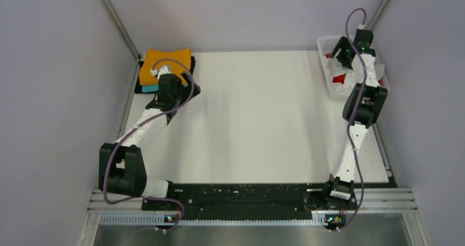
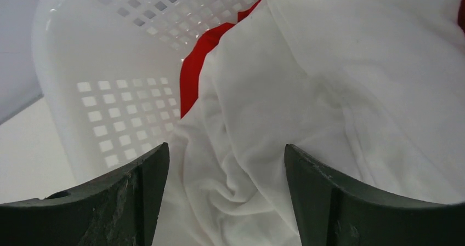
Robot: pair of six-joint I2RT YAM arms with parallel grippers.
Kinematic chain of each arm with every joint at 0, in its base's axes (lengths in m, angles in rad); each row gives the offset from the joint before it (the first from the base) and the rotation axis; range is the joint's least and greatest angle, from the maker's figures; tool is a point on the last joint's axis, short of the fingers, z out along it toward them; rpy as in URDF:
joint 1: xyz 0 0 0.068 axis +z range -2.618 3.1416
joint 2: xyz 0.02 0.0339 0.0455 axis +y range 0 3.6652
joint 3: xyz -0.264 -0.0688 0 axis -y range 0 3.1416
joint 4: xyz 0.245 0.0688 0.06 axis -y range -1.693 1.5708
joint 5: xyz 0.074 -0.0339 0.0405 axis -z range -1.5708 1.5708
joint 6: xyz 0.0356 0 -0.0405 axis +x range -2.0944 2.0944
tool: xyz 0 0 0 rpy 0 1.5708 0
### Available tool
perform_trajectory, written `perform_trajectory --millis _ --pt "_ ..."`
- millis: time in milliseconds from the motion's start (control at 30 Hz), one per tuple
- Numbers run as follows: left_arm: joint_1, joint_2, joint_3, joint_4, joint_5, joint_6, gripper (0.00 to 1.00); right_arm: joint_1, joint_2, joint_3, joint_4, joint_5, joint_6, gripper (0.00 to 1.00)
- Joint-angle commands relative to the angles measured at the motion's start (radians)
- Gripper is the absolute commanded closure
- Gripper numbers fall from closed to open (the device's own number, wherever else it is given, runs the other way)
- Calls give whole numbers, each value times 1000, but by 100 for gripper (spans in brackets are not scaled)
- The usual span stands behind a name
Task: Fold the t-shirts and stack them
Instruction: Grab crumpled tshirt from bin with the right arm
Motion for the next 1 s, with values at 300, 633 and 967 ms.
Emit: perform_trajectory --millis 300,633,967 --pt "5 19 61 -20 28 -10 1 4 117 62 91 -69 -112 51" --pt "5 11 59 -45 16 4 1 27 102 66 81 14 -135 97" --pt "5 -55 15 -43 -8 5 1 29 -117 71 170 71 -124 100"
